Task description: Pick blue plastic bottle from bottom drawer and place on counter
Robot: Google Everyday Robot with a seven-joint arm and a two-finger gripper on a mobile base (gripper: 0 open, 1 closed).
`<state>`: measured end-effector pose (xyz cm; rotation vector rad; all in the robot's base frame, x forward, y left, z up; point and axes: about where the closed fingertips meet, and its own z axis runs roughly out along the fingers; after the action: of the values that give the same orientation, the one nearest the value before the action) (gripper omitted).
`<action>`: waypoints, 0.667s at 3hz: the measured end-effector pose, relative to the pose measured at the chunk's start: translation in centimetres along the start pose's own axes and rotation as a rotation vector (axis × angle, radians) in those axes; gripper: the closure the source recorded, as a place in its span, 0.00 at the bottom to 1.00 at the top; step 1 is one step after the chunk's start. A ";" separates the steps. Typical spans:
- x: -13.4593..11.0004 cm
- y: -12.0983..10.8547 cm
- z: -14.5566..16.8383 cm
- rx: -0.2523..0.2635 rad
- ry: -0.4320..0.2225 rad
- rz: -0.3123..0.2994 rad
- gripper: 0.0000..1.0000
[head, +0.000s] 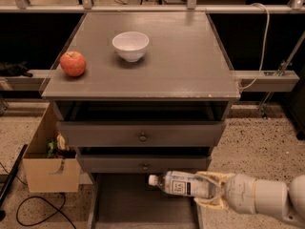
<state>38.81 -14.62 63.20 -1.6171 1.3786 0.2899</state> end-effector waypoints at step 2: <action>-6.6 -11.4 -8.1 -0.017 -0.061 -0.012 1.00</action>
Offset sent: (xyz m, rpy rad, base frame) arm 0.0628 -0.0552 0.2201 0.1285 0.0293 0.0394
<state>43.31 -17.68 77.64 -1.6172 1.3224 0.3421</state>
